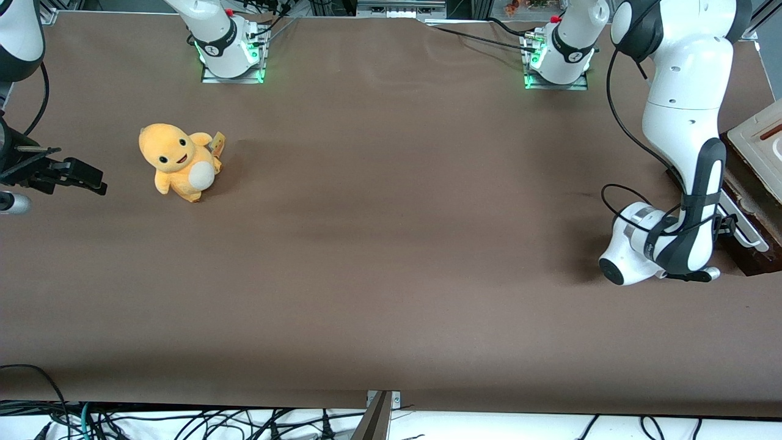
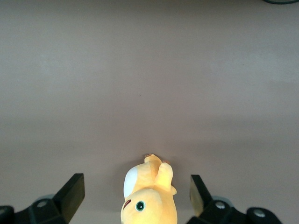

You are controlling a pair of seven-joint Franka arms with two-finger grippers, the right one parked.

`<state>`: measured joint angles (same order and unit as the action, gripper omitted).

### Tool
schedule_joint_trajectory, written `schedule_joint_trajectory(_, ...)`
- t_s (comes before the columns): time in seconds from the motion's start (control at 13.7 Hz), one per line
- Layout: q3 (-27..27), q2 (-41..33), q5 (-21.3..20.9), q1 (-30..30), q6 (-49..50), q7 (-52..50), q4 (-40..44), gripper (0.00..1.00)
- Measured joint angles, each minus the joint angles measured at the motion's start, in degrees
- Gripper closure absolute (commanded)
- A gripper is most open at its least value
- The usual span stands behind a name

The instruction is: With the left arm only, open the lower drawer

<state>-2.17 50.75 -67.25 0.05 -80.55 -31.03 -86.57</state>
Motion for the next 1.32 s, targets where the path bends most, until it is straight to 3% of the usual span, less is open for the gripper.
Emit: schedule_joint_trajectory(1.32, -0.02, 0.00, 0.89, -1.74, 0.23, 0.00, 0.18, 0.85)
